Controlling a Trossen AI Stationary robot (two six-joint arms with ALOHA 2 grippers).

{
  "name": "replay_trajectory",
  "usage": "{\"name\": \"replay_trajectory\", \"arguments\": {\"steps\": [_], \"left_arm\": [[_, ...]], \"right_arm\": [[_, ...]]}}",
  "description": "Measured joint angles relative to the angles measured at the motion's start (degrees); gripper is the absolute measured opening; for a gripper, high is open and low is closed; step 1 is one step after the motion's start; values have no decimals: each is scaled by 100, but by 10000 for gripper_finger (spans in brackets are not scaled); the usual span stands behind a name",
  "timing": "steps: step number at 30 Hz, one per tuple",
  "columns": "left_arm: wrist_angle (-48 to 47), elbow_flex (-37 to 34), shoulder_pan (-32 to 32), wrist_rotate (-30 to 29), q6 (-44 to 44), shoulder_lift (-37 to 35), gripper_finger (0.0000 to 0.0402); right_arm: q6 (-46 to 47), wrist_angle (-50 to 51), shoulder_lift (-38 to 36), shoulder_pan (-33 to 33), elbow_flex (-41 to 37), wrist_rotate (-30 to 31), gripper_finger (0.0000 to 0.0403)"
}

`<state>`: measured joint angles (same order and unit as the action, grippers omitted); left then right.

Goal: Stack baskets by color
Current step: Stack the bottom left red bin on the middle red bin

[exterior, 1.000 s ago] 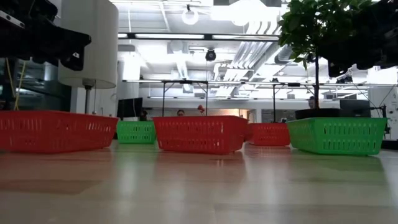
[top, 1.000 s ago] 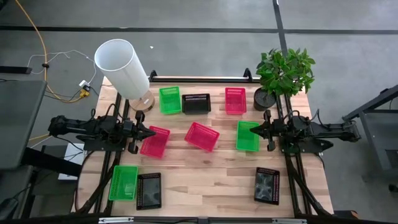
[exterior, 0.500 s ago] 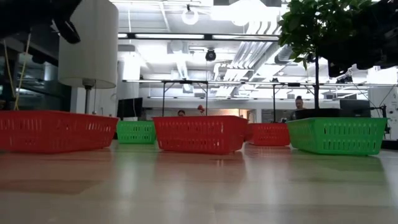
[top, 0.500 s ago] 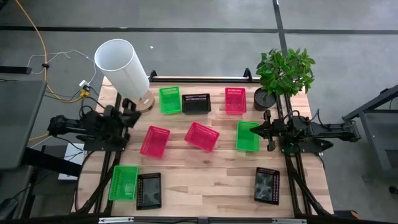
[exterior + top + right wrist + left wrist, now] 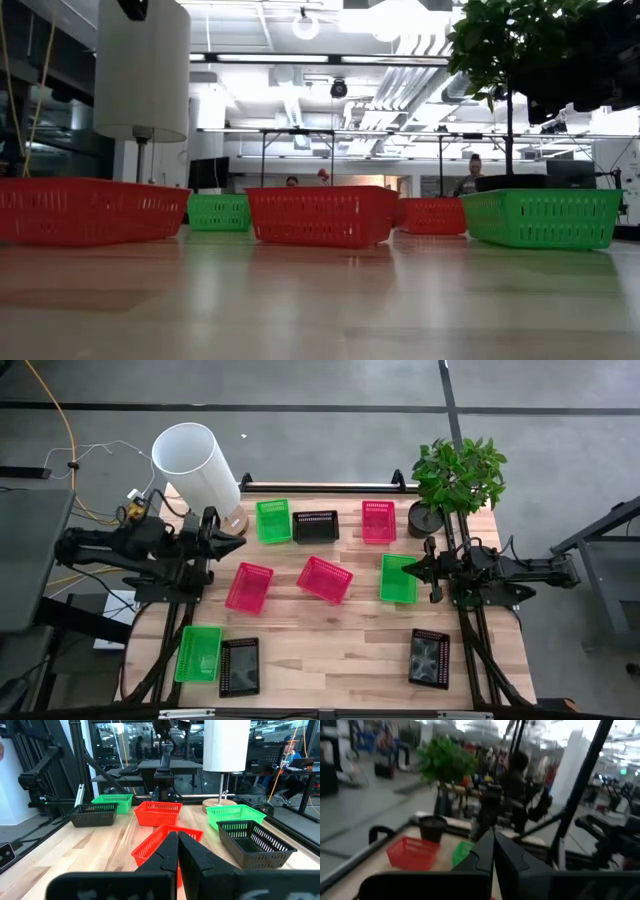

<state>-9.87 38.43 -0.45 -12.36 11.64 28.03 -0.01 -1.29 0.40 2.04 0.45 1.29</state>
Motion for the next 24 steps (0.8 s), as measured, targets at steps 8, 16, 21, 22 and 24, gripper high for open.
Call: {"name": "replay_trajectory", "arguments": {"steps": [8, 16, 21, 22, 24], "left_arm": [[-95, 436, 0, 192, 983, 207, 0], [380, 438, 0, -164, 1184, 313, 0], [379, 438, 0, -2, 835, 450, 1], [264, 438, 0, 45, 850, 462, 1], [-18, 438, 0, 214, 890, 480, 1]], "right_arm": [[2007, -2274, 4, 1, -1, 260, 0], [3579, -3639, 445, -2, 602, 1751, 0], [3602, -2737, 1967, 1, 1754, 1099, 0], [3564, -2535, 2283, 1, 2005, 989, 0], [3559, -1974, 2865, -2, 2508, 766, 0]]}}
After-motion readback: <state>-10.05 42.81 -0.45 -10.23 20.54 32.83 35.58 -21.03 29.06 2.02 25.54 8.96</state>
